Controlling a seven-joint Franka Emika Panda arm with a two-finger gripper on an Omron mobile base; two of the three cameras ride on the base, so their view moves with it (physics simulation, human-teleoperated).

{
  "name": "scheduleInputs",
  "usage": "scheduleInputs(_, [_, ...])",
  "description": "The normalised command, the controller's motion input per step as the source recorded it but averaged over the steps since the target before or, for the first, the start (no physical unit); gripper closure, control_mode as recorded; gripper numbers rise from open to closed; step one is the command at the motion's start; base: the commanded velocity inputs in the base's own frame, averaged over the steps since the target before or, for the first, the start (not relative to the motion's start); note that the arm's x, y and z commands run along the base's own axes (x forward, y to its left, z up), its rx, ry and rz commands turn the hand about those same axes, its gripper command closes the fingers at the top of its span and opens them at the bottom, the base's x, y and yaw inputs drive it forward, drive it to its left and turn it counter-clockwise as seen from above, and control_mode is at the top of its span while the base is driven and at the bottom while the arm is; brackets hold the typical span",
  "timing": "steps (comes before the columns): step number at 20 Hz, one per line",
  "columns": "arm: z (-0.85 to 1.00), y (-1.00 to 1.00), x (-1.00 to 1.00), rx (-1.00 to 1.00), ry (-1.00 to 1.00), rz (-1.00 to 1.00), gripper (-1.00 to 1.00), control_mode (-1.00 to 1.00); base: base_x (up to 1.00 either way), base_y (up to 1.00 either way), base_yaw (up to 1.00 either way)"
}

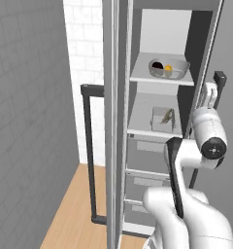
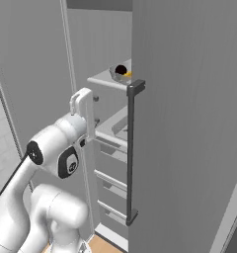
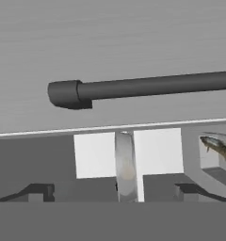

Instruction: Take the meat container that has the fish and place it on the second highest rack of the freezer. Then take the vegetable container that has the corn and avocado and place it on the highest rack of the freezer.

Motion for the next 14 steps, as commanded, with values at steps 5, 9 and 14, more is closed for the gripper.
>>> scheduleInputs(5, [0.00,0.03,0.00,-0.01,-0.01,0.00,-1.00,-1.00,0.00,0.00,0.00])
scheduleInputs(9, [0.00,-0.05,0.00,0.01,0.00,0.00,-1.00,-1.00,0.00,0.00,0.00])
scheduleInputs(14, [0.00,-0.32,-0.10,0.06,-0.01,-0.03,-1.00,-1.00,0.00,0.00,0.00])
